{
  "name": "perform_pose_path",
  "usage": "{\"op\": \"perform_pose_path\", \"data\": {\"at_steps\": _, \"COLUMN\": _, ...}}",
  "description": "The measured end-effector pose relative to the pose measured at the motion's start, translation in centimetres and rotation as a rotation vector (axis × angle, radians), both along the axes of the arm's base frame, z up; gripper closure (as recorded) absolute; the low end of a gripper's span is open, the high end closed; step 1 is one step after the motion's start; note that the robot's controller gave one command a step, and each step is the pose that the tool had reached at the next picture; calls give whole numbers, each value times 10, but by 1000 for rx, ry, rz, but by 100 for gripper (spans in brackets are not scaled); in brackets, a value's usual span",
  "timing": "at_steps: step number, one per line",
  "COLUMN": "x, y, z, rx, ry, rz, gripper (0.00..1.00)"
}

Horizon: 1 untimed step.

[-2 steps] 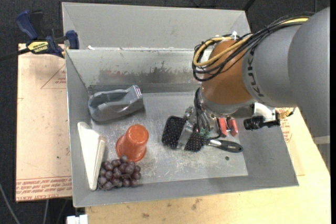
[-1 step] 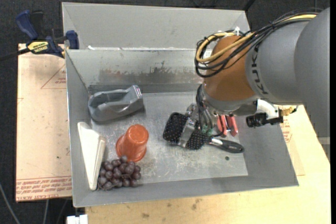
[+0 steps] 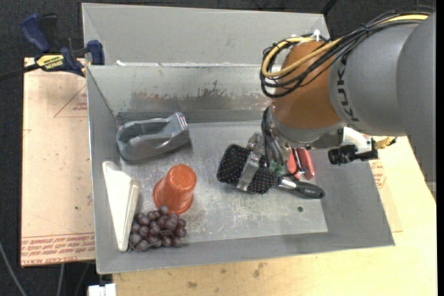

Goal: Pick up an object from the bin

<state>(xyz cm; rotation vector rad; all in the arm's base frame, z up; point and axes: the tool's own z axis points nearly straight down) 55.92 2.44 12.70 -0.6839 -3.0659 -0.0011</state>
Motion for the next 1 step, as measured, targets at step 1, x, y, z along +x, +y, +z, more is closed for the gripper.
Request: {"op": "perform_pose_path", "data": {"at_steps": 1, "x": 0, "y": 0, "z": 10, "rx": 0, "ry": -1, "rz": 0, "gripper": 100}}
